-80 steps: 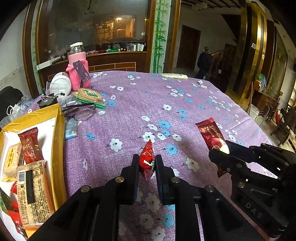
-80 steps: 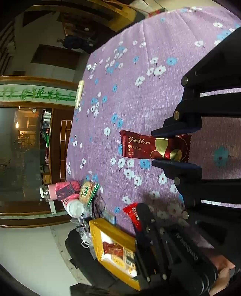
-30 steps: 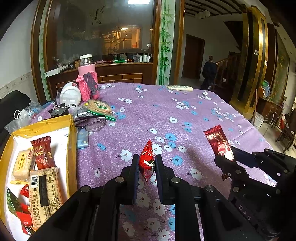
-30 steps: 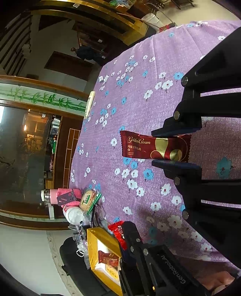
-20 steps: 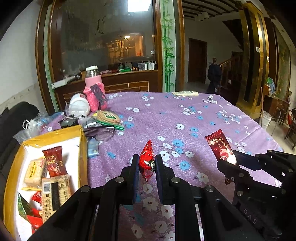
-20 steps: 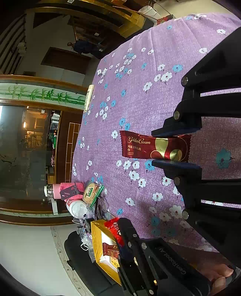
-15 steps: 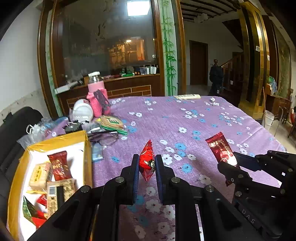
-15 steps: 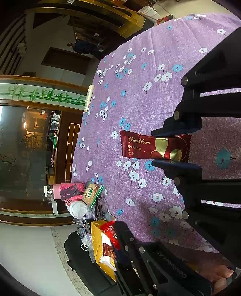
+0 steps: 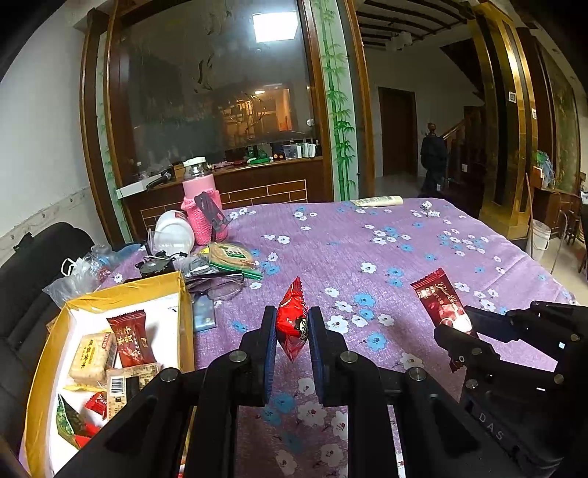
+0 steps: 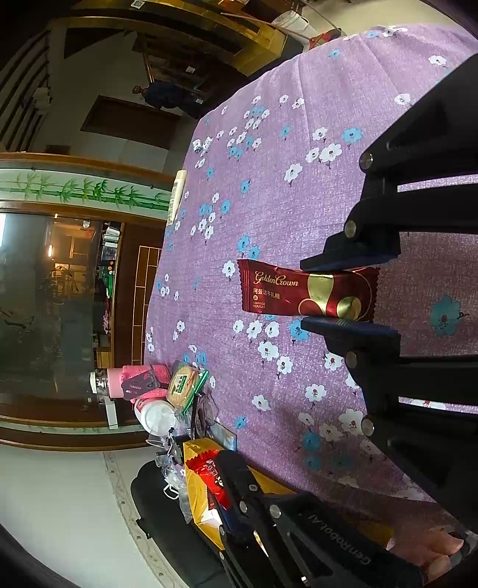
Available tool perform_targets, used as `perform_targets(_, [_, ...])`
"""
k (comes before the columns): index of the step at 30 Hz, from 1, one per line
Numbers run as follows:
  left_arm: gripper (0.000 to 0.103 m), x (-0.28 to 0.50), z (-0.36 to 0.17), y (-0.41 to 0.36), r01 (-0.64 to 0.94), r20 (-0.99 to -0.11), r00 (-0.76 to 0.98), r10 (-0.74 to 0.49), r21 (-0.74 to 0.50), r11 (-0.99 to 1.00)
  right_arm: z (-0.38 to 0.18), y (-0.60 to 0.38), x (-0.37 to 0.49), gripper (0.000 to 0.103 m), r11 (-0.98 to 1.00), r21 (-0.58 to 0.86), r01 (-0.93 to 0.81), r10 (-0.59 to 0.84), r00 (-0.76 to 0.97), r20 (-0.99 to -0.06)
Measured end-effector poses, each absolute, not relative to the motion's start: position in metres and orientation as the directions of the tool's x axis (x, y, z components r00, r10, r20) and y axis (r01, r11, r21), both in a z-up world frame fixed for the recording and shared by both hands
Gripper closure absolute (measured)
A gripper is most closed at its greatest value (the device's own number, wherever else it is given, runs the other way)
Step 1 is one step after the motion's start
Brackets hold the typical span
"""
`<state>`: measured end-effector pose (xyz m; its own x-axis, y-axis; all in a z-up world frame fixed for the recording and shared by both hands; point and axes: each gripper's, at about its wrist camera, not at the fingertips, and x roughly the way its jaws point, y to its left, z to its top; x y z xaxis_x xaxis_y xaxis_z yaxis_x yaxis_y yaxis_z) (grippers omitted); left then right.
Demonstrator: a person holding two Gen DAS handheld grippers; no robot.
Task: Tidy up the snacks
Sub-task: 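Lift the chocolate bar and red candy and carry them toward the white box, then open the right tool and the left tool to drop both items into the box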
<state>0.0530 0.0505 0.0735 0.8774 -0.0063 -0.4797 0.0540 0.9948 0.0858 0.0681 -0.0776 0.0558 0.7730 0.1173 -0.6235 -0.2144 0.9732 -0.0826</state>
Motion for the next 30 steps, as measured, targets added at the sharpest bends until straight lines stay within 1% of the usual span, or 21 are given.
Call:
perform_targets(8, [0.087,0.037,0.089,0.069,0.044,-0.461,0.887,-0.033,0.014,0.999,0.064,-0.078,0.066,0.080,0.981,-0.062,-0.186,0.111,0.788,-0.606])
perform_targets(11, [0.087,0.024,0.091,0.086,0.027,-0.462,0.886,-0.034,-0.020,0.999,0.072,-0.072,0.058,0.080,0.978,-0.038,-0.204,0.140,0.785,-0.603])
perform_targets(14, [0.087,0.010,0.091,0.108,-0.003,-0.462,0.887,-0.021,-0.050,0.999,0.076,-0.058,0.045,0.080,0.967,-0.009,-0.256,0.198,0.769,-0.608])
perform_targets(16, [0.087,0.001,0.089,0.127,-0.040,-0.467,0.884,0.008,-0.058,0.998,0.078,-0.044,0.036,0.080,0.956,-0.009,-0.292,0.226,0.759,-0.611])
perform_targets(20, [0.087,-0.012,0.081,0.170,-0.123,-0.496,0.866,0.068,-0.080,0.989,0.084,-0.009,0.020,0.079,0.913,0.031,-0.406,0.333,0.702,-0.629])
perform_targets(24, [0.087,-0.023,0.066,0.224,-0.202,-0.544,0.835,0.085,-0.160,0.966,0.083,0.037,0.008,0.079,0.850,0.066,-0.523,0.430,0.613,-0.663])
perform_targets(26, [0.087,-0.027,0.058,0.244,-0.238,-0.560,0.823,0.100,-0.179,0.955,0.077,0.061,0.005,0.079,0.813,0.104,-0.572,0.476,0.553,-0.683])
perform_targets(30, [0.087,-0.031,0.044,0.270,-0.290,-0.586,0.803,0.111,-0.222,0.931,0.067,0.098,0.000,0.079,0.769,0.131,-0.626,0.512,0.478,-0.714])
